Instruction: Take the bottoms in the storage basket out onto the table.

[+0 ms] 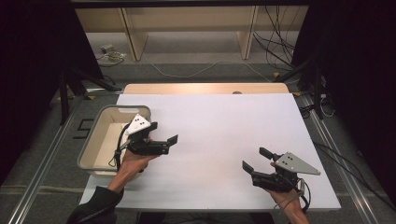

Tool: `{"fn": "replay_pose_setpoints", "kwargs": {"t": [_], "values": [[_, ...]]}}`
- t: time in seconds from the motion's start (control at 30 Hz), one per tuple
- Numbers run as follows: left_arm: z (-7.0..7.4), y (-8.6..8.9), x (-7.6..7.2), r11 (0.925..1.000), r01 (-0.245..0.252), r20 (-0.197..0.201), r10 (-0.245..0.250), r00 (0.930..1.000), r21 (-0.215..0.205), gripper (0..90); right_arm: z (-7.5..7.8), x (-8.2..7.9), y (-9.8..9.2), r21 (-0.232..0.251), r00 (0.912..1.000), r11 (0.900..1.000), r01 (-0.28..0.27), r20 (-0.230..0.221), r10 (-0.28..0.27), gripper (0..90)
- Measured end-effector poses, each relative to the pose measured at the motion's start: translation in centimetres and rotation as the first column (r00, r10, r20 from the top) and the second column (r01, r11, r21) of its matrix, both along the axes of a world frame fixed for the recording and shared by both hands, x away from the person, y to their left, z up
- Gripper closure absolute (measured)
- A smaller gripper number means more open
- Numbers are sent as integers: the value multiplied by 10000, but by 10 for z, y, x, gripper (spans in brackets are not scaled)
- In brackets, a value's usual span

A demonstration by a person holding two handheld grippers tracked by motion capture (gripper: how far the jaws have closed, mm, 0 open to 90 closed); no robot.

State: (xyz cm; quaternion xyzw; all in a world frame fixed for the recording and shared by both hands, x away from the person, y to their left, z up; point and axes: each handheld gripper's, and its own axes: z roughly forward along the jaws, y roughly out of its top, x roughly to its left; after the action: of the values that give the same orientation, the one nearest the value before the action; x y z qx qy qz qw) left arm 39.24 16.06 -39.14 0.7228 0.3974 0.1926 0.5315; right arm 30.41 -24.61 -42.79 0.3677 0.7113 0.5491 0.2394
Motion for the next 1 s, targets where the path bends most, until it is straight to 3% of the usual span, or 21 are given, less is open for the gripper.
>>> {"fn": "replay_pose_setpoints", "kwargs": {"t": [0.17,0.3,0.33,0.57,0.6,0.7,0.73,0.9,1.0], "values": [[3,5,11,9997,-249,-50,249,9997,6,48,0,0,0,30,10000,10000,47,-52,-46,212],[5,10,20,9990,-426,-368,422,9984,-103,50,0,1,0,16,10000,10000,53,-73,-52,212],[5,10,23,9989,-456,-420,459,9981,84,50,0,1,0,1,10000,10000,36,-74,-36,212],[7,11,32,9974,-631,-713,656,9953,360,50,-1,1,1,-11,9999,10000,31,-121,-31,212],[9,13,38,9967,-696,-924,732,9930,420,50,-1,1,1,-23,9999,10000,17,-122,-18,212],[10,15,43,9950,-858,-1064,909,9902,516,50,-1,1,1,-31,9999,10000,23,-148,-23,212],[11,18,48,9948,-927,-1379,976,9856,420,50,-1,2,1,-33,9999,10000,17,-167,-18,212],[13,23,52,9939,-1078,-1530,1100,9821,223,54,-1,2,1,-72,9998,10000,-1,-182,0,212],[14,30,54,9917,-1188,-1718,1254,9771,483,56,-1,2,0,-58,9998,10000,46,-213,-47,212]]}}
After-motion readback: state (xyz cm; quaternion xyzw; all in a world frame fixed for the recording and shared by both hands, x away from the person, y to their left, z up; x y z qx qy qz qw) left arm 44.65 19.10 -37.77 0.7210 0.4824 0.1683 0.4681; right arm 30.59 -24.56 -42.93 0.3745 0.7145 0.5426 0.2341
